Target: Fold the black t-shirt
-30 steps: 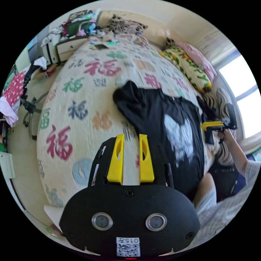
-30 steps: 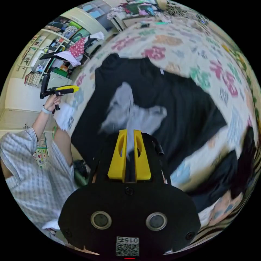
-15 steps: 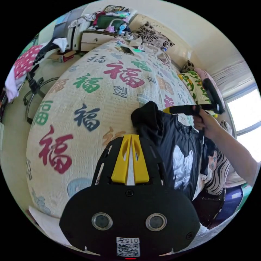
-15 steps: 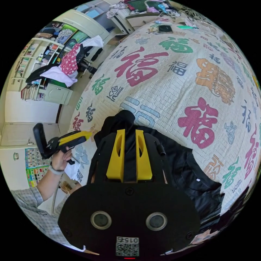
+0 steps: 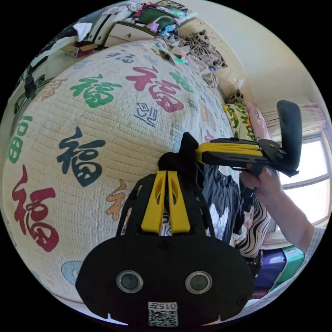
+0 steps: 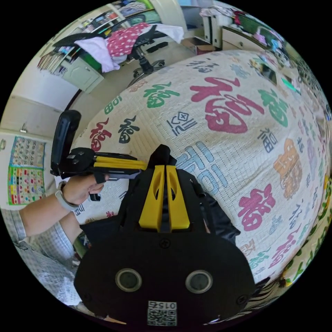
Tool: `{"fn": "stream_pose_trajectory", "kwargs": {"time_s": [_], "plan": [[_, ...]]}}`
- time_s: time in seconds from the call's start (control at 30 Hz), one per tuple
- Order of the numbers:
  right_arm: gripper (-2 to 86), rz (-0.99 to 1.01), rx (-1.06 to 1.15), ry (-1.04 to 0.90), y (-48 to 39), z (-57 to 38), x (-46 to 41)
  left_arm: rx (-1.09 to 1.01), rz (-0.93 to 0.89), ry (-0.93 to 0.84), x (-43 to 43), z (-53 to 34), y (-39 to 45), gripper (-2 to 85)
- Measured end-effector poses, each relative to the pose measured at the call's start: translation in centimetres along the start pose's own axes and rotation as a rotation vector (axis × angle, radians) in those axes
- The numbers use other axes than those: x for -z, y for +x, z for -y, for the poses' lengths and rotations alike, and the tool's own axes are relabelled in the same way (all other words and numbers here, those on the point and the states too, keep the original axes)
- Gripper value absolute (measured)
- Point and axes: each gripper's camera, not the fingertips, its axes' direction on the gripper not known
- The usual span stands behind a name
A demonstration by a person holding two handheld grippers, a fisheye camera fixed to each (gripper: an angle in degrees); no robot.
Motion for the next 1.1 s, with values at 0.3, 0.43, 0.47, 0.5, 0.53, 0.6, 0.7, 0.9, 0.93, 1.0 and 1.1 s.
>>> {"fn": "stream_pose_trajectory", "kwargs": {"time_s": [0.3, 0.43, 0.47, 0.5, 0.53, 0.6, 0.7, 0.9, 0.93, 1.0, 1.1], "plan": [[-0.5, 0.021, 0.193, -0.014, -5.1, 8.0, -0.2, 0.031, 0.113, 0.062, 5.3, -8.9, -3.6, -0.4], [3.4, 0.043, 0.154, -0.092, -4.4, 11.5, -1.4, 0.152, 0.103, 0.084, 5.8, -9.7, -6.7, 3.1], [4.0, 0.044, 0.139, -0.085, -4.1, 11.9, -1.3, 0.171, 0.094, 0.111, 6.3, -9.4, -7.6, 5.2], [5.4, 0.057, 0.104, -0.07, -3.3, 12.9, -1.0, 0.176, 0.09, 0.122, 6.5, -9.1, -7.9, 5.5], [6.4, 0.079, 0.077, -0.061, -2.6, 13.8, -0.9, 0.183, 0.078, 0.136, 6.5, -8.6, -8.7, 6.3], [7.8, 0.113, 0.046, -0.058, -2.0, 15.5, -1.0, 0.188, 0.013, 0.123, 5.9, -7.5, -9.8, 6.9], [9.2, 0.197, -0.007, -0.116, -1.7, 18.9, -2.6, 0.198, -0.071, 0.024, 3.3, -5.9, -11.2, 6.5], [0.8, 0.183, 0.017, -0.255, -4.5, 24.2, -6.1, 0.143, -0.045, 0.025, 3.8, -5.8, -11.3, -0.3], [0.1, 0.165, 0.04, -0.198, -5.4, 25.0, -5.3, 0.123, 0.004, 0.063, 4.8, -6.2, -11.0, -0.5], [-0.3, 0.153, 0.092, -0.114, -6.9, 26.1, -4.0, 0.116, 0.039, 0.144, 6.5, -6.8, -10.6, -0.6], [-0.6, 0.047, 0.206, -0.088, -9.6, 27.8, -2.9, 0.13, 0.043, 0.217, 8.1, -7.6, -10.9, 0.0]]}}
